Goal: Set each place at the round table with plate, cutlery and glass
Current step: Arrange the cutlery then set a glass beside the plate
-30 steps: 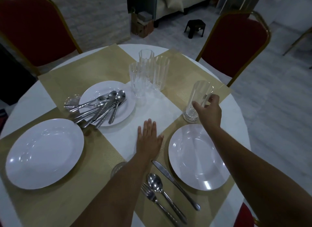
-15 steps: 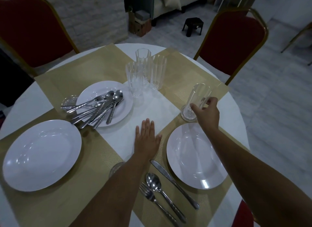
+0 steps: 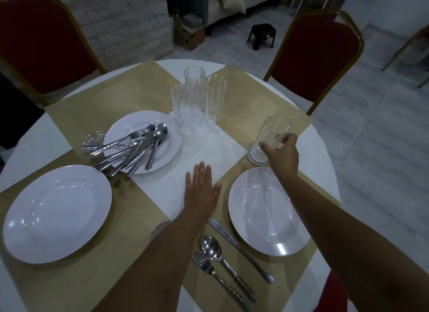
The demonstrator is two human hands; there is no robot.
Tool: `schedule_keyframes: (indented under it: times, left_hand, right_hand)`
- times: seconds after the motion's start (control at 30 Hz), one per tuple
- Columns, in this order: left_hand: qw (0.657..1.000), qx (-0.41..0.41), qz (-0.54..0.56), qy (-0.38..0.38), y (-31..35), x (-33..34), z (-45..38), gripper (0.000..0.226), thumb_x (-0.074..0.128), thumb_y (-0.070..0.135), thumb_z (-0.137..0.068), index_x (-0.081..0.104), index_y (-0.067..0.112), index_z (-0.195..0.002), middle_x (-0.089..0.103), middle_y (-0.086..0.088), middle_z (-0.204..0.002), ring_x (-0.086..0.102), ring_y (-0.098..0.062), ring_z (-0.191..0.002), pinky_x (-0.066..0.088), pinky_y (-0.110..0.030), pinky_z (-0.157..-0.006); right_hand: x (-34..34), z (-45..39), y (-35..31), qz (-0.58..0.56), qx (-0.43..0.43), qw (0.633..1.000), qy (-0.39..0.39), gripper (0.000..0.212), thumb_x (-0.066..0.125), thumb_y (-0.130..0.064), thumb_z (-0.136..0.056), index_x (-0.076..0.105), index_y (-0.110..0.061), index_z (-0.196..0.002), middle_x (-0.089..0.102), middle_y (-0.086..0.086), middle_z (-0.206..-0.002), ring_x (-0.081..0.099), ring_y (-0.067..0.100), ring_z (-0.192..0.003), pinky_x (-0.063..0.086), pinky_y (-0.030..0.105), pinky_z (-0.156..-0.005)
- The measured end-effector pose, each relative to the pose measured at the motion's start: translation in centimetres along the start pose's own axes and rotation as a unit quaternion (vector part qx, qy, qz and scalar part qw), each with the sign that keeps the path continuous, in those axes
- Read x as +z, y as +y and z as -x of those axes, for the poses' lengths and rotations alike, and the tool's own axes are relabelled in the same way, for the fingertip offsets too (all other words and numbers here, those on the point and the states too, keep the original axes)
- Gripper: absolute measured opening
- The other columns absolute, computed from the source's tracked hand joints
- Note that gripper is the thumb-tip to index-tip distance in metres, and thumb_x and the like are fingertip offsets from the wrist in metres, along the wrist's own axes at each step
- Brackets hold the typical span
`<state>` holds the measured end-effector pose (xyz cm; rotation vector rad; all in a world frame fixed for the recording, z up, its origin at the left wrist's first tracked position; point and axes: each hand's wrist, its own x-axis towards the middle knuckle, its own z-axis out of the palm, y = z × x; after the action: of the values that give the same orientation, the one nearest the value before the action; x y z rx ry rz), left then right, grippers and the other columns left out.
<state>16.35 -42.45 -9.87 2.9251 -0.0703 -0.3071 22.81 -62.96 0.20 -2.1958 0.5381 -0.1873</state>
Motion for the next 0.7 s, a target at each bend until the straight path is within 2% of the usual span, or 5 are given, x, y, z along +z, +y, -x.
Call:
schedule_keyframes:
  times: [0.1, 0.23, 0.33, 0.53, 0.7]
  left_hand:
    - [1.0, -0.001, -0.001, -0.023, 0.1, -0.4, 0.0, 0.07, 0.003, 0.054, -0.097, -0.009, 0.012, -0.152, -0.014, -0.01, -0.161, -0.013, -0.024, -0.149, -0.006, -0.046, -0.121]
    - [0.998, 0.012, -0.002, -0.059, -0.2, -1.4, -0.2, 0.067, 0.013, 0.049, -0.101, -0.006, 0.011, -0.153, -0.013, -0.011, -0.161, -0.012, -0.024, -0.149, -0.006, -0.045, -0.121]
    - [0.997, 0.024, -0.008, -0.072, -1.1, -2.4, -0.2, 0.063, 0.017, 0.042, -0.103, -0.002, 0.01, -0.153, -0.009, -0.011, -0.162, -0.008, -0.024, -0.149, -0.004, -0.045, -0.121]
    - [0.998, 0.024, -0.007, -0.059, -4.4, -4.5, 2.0, 0.06, 0.018, 0.039, -0.104, 0.002, 0.009, -0.154, -0.005, -0.01, -0.162, -0.006, -0.023, -0.15, -0.003, -0.045, -0.121]
    - [0.998, 0.021, -0.023, -0.055, -6.4, -6.9, 4.6, 0.06, 0.018, 0.04, -0.104, 0.004, 0.011, -0.154, -0.004, -0.009, -0.162, -0.005, -0.022, -0.15, -0.002, -0.046, -0.121]
  right_hand:
    - [0.0, 0.1, -0.1, -0.005, 0.013, 1.0, -0.011, 0.065, 0.076, -0.038, -0.079, 0.04, -0.013, -0.127, 0.058, 0.006, -0.128, 0.061, 0.027, -0.112, 0.046, 0.029, -0.085]
    - [-0.2, 0.9, -0.4, 0.0, 0.032, 0.999, -0.03, 0.076, 0.074, -0.036, -0.082, 0.034, -0.01, -0.142, 0.052, 0.008, -0.141, 0.055, 0.03, -0.124, 0.045, 0.036, -0.097]
    - [-0.4, 2.6, -0.8, 0.004, 0.047, 0.999, -0.026, 0.072, 0.065, -0.032, -0.091, 0.028, -0.01, -0.149, 0.046, 0.01, -0.147, 0.048, 0.031, -0.131, 0.039, 0.036, -0.104]
    - [0.3, 7.0, -1.3, 0.115, -0.01, 0.992, -0.053, 0.046, 0.055, -0.023, -0.094, 0.046, -0.008, -0.137, 0.051, 0.012, -0.138, 0.048, 0.034, -0.128, 0.04, 0.04, -0.103]
    - [1.5, 10.8, -2.2, 0.227, -0.06, 0.963, -0.135, 0.052, 0.05, -0.028, -0.095, 0.041, -0.013, -0.145, 0.033, 0.008, -0.155, 0.035, 0.035, -0.138, 0.036, 0.044, -0.108]
